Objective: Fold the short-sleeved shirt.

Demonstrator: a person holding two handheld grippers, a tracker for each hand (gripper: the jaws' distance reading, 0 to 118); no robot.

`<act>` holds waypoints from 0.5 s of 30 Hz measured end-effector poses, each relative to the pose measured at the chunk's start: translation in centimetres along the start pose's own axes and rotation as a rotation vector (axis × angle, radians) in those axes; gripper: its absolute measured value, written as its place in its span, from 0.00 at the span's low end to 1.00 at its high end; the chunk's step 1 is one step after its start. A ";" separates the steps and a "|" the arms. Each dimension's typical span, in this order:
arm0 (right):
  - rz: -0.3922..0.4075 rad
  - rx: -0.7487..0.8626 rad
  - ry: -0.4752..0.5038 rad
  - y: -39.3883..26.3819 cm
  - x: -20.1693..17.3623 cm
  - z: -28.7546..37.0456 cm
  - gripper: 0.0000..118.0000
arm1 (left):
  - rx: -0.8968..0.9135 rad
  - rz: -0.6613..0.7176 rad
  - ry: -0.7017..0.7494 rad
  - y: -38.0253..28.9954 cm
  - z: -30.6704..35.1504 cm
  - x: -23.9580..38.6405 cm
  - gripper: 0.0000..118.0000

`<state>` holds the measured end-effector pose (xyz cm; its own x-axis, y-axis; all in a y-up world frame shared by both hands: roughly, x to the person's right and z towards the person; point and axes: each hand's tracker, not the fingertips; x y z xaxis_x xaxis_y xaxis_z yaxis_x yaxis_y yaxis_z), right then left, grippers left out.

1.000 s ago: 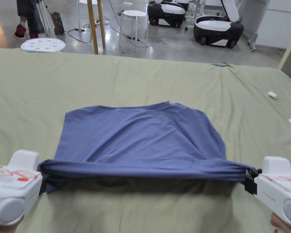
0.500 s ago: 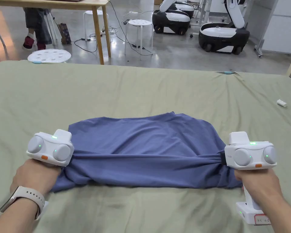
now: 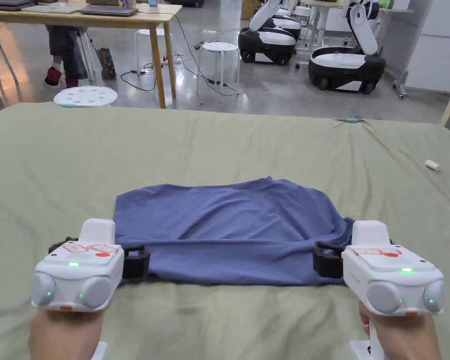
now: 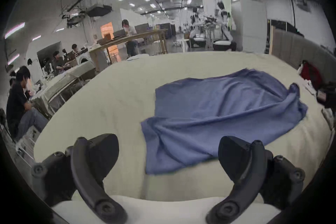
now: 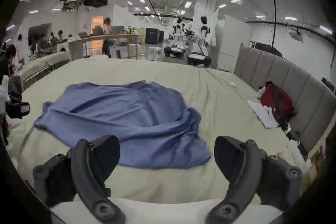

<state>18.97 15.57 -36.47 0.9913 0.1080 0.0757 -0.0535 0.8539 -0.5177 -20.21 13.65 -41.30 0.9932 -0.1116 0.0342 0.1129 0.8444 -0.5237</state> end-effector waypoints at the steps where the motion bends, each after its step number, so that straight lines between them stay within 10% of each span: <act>1: -0.001 0.002 0.006 -0.9 -0.6 -0.1 0.86 | 0.000 0.006 -0.010 -0.9 0.8 0.2 0.92; 3: -0.005 0.015 0.008 -2.3 -1.6 1.3 0.48 | 0.003 0.016 -0.015 -2.5 2.8 0.7 0.56; 5: -0.011 0.025 0.000 -3.2 -2.5 2.3 0.02 | -0.007 0.033 0.006 -4.3 3.8 0.9 0.00; 15: 0.008 0.017 0.019 -4.1 -2.3 2.2 0.00 | -0.113 0.113 -0.033 -6.5 1.3 -1.4 0.00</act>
<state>16.68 12.98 -32.67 0.9929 0.1055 0.0552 -0.0635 0.8617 -0.5034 -22.25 9.05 -36.82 1.0000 -0.0008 -0.0035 -0.0015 0.7860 -0.6182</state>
